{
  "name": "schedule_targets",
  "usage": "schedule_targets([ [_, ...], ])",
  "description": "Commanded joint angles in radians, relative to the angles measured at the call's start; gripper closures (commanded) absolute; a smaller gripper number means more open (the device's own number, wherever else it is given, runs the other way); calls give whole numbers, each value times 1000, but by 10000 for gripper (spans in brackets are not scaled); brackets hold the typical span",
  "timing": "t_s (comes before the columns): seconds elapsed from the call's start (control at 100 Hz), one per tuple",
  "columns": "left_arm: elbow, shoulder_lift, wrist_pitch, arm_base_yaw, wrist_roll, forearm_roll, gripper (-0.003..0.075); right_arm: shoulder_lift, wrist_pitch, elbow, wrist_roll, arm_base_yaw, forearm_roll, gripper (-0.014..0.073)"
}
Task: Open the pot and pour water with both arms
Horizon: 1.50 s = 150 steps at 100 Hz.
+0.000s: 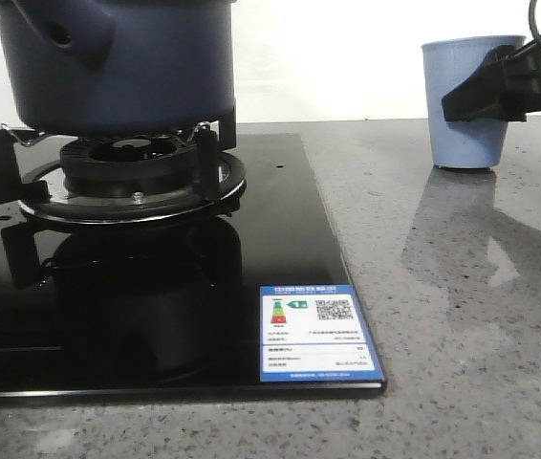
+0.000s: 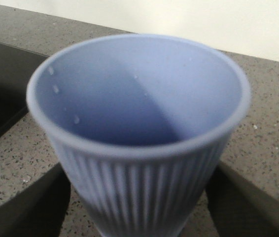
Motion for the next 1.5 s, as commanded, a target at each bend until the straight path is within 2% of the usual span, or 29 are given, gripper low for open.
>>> schedule_targets([
  [0.0,-41,-25,-85,-6,1,-33,372,-32,-24,-24,20,-6,22,36],
  [0.08,-41,-25,-86,-6,1,-33,372,-42,-12,-24,69,-6,14,-13],
  [0.41,-41,-25,-69,-7,1,-46,372,-230,47,96,249,-7,-129,-13],
  [0.76,-41,32,-70,-99,5,-63,372,-608,167,326,270,-7,-135,-11],
  [1.05,-41,154,-76,-135,5,-61,372,-905,258,414,312,-7,-135,-11],
  [1.21,-41,203,-76,-148,5,-63,372,-970,307,423,320,-7,-135,-11],
  [1.49,-41,238,-76,-165,29,-56,372,-974,307,423,320,-7,-135,-11],
])
